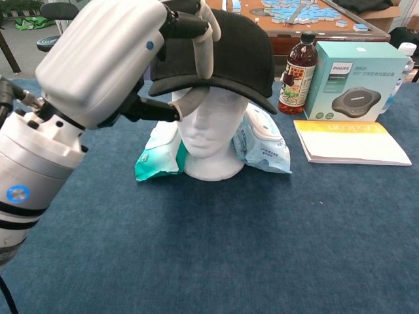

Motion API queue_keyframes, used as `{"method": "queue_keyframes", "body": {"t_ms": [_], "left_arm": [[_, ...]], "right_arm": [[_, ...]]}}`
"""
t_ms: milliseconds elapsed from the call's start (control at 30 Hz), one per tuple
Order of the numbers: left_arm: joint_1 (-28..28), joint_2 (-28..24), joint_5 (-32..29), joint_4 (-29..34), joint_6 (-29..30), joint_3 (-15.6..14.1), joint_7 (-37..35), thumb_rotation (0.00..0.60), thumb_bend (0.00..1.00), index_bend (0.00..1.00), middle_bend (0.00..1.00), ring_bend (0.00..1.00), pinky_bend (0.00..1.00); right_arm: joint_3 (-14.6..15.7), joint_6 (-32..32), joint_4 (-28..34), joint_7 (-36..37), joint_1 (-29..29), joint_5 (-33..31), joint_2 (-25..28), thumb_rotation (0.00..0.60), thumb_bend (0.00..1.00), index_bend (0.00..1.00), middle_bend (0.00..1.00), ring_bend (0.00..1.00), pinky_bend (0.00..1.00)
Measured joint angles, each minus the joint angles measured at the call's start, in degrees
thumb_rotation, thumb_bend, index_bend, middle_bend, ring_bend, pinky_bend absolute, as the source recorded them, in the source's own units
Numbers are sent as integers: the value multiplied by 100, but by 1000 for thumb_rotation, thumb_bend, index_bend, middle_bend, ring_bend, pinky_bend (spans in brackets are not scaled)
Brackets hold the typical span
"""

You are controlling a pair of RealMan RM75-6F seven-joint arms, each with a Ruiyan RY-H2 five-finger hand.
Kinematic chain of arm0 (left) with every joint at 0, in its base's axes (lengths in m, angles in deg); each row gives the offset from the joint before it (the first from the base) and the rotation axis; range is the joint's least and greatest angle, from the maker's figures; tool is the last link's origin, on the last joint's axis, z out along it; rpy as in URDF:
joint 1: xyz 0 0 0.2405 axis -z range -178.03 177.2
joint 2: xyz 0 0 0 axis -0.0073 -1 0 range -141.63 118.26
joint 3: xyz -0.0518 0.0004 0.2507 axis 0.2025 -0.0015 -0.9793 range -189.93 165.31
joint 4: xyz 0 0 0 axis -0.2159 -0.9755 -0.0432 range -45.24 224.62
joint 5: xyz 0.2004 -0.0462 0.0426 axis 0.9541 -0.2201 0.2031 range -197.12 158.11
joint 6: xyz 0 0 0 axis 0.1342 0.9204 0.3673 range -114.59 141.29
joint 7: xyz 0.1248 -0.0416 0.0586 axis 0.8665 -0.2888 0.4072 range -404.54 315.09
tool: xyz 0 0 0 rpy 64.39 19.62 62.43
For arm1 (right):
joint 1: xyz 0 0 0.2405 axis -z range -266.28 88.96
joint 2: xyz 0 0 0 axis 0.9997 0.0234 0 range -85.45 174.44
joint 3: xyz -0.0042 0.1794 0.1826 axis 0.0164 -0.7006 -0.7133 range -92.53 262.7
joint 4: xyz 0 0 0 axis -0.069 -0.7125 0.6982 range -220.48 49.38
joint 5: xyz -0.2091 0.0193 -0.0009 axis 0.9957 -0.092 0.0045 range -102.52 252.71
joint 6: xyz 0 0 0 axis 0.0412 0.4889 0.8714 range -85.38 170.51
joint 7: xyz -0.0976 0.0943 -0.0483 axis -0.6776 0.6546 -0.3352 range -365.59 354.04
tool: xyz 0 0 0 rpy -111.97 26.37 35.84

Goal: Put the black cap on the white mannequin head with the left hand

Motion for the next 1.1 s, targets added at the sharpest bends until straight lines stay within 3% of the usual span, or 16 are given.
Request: {"method": "queue_keyframes", "body": {"t_ms": [200, 467, 800, 1100], "left_arm": [[-157, -77, -89, 268, -143, -49, 225, 600, 262, 406, 262, 222, 438], [-409, -270, -401, 786, -409, -31, 680, 600, 192, 140, 180, 161, 408], [-825, -658, -720, 1396, -505, -21, 990, 600, 186, 114, 169, 154, 403], [-1509, -1547, -1241, 2075, -355, -148, 871, 600, 185, 115, 168, 154, 388]], "right_arm": [[-1, 4, 0, -17, 0, -8, -6, 600, 0, 132, 283, 214, 381], [-3, 24, 4, -56, -11, -20, -19, 600, 0, 132, 283, 214, 381], [-3, 45, 14, -115, -20, -36, -36, 600, 0, 132, 283, 214, 381], [-12, 69, 37, -235, -29, -79, -69, 600, 0, 132, 283, 214, 381]]}}
